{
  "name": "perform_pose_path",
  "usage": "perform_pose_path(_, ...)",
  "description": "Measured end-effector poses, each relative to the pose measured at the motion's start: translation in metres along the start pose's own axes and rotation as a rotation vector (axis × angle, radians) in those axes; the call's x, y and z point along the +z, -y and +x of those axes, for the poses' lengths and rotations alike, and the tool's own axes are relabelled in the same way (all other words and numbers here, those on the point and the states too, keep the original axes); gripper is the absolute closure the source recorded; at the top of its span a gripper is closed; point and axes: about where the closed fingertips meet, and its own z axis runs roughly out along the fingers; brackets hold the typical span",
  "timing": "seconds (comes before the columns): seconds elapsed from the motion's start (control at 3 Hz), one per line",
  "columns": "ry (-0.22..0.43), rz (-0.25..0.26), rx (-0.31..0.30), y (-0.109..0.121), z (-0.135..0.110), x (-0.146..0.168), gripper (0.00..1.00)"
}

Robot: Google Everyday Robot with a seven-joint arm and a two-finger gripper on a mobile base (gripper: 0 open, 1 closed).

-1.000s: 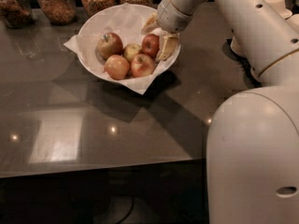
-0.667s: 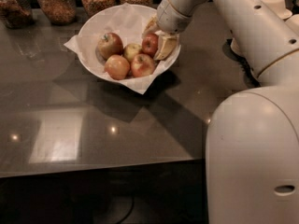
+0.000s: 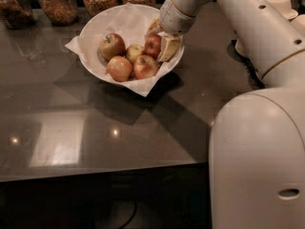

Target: Pick apple from white bowl

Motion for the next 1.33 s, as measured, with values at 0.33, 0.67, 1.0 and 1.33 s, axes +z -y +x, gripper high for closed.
perform_pose_path(0.33, -0.01, -0.008, -0.025, 0.0, -0.007, -0.009, 1.0)
perform_pose_path(0.67, -0.025, 0.0, -0.058, 0.002, -0.017, -0.025, 1.0)
perform_pose_path(1.0, -0.037, 0.031, -0.099, 0.005, -0.032, -0.05, 1.0)
perform_pose_path(1.33, -0.018, 0.082, -0.16, 0.003, -0.055, -0.083, 1.0)
